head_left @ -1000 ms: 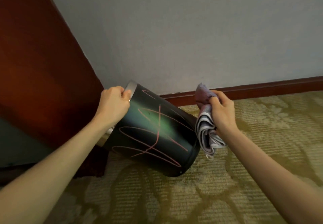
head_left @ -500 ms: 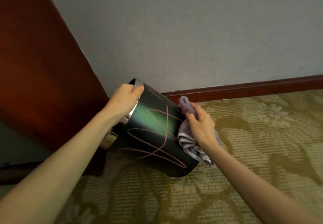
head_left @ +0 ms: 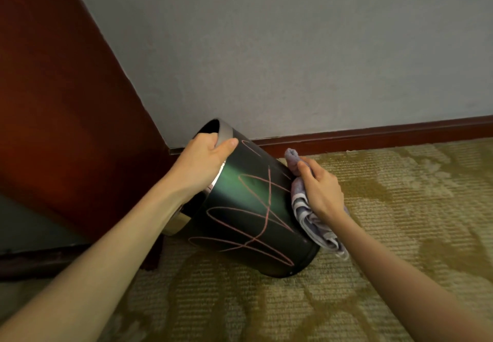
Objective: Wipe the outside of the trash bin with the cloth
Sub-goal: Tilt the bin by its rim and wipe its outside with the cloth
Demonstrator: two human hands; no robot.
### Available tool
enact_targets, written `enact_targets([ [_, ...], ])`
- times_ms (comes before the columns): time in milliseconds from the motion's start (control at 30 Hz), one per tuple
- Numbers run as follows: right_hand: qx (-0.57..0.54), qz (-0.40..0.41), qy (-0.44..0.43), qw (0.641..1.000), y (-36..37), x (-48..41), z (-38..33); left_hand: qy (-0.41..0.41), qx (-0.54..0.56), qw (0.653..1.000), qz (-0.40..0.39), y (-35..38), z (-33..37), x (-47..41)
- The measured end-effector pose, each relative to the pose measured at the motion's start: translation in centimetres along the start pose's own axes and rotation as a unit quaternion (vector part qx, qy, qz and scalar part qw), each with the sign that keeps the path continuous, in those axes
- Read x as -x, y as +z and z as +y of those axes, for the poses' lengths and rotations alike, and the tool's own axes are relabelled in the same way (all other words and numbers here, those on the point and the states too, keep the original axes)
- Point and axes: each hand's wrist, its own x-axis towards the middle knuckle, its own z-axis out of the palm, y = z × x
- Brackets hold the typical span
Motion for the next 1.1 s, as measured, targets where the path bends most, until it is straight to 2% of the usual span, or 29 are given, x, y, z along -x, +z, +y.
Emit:
enact_targets([
  [167,-0.023,0.008,0.073,0.997,0.4,-1.1,-0.9,-0.019,0.057,0.998,0.006,0.0,-0.4,-0.5],
  [333,-0.006,0.084,0.01,0.996,1.5,2.4,-2.0,-0.038,0.057,0.997,0.018,-0.5,-1.4,-1.6],
  [600,0.087,0.195,-0.012,0.977,4.2,8.2,-1.6,-0.013,0.013,1.0,-0.015,0.2,0.1,-2.7],
  [733,0.108,0.168,-0.031,0.979,4.1,7.8,-1.9,-0.006,-0.005,1.0,-0.019,-0.4,-0.3,-2.6],
  [900,0.082,0.115,-0.03,0.989,3.2,5.2,-2.1,0.001,0.005,1.0,-0.003,-0.9,-1.1,-1.4],
  [1100,0.061,0.045,0.027,0.997,2.1,0.8,-3.3,0.003,0.036,0.999,-0.016,-1.4,-1.6,-0.5],
])
